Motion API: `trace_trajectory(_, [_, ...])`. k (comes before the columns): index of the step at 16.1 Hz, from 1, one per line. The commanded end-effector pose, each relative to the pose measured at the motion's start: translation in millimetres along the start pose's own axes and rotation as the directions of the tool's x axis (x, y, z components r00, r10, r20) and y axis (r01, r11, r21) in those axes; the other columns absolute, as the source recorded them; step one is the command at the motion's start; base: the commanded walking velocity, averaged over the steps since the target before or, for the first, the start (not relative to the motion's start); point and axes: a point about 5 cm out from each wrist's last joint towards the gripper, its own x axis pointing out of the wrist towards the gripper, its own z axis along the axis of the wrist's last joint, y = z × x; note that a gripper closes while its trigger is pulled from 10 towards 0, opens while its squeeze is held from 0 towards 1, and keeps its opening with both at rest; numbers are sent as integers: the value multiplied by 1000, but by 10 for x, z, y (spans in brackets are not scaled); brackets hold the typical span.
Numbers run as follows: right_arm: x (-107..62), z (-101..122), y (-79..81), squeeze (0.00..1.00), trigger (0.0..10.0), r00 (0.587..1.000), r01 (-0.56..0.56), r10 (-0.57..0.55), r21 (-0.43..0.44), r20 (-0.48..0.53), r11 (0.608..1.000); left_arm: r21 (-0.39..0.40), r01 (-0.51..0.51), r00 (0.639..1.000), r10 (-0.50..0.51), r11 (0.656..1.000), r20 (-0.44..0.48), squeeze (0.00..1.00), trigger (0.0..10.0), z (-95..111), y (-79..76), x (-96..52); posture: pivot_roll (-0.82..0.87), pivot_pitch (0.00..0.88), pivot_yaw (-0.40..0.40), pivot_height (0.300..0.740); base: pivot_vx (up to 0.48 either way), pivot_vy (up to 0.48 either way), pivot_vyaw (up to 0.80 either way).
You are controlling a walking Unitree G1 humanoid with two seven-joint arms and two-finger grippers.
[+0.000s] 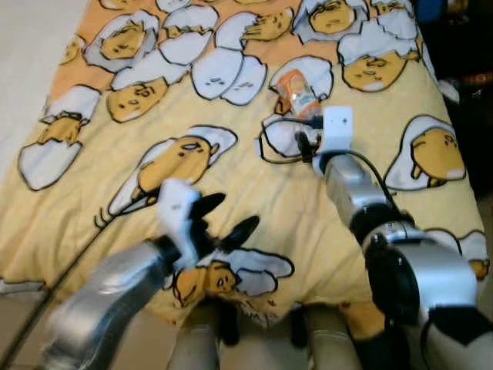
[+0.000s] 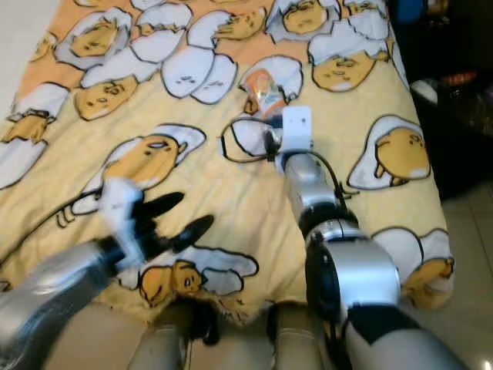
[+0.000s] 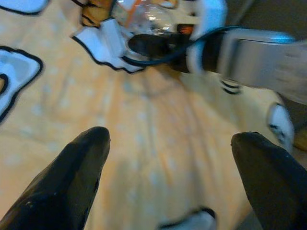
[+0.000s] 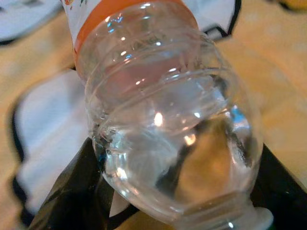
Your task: Clean up the room
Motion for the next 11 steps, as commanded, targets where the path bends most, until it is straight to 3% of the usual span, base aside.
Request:
trace_trajectory(1, [-6,35,10,0,0,999,-8,8,0,45,1000,18,-32,999,33,999,-40,0,10000,-126,45,44,9,102,52,740,0,0,0])
trace_trajectory(4, [-123,123,-167,0,0,962,86,-72,-43,262,995,19,-144,990,144,989,-4,0,10000,-240,153,374,-71,0,73,740,0,0,0])
trace_trajectory(6, [-251,31,-390,0,0,936,183,-162,-38,314,982,12,-218,976,217,976,33,0,10000,-277,227,538,-119,0,86,740,0,0,0])
trace_trajectory(7, [-276,5,-425,0,0,931,202,-180,-38,318,979,20,-232,972,231,973,41,0,10000,-275,239,557,-122,0,87,740,0,0,0])
trace_trajectory(8, [-379,-86,-543,0,0,908,279,-244,-57,340,959,-18,-292,953,292,956,86,0,10000,-262,321,559,-136,0,80,740,0,0,0])
trace_trajectory(9, [-567,-213,-653,0,0,877,350,-300,-71,374,934,-104,-428,888,440,898,134,0,10000,-272,508,460,-143,0,65,740,0,0,0])
trace_trajectory(10, [-750,-365,-678,0,0,875,354,-301,-77,380,932,-139,-531,823,548,836,149,0,10000,-318,637,324,-145,0,47,740,0,0,0])
trace_trajectory(11, [-937,-572,-655,0,0,896,325,-278,-85,347,942,-124,-580,792,593,805,148,0,10000,-383,676,201,-136,0,33,740,0,0,0])
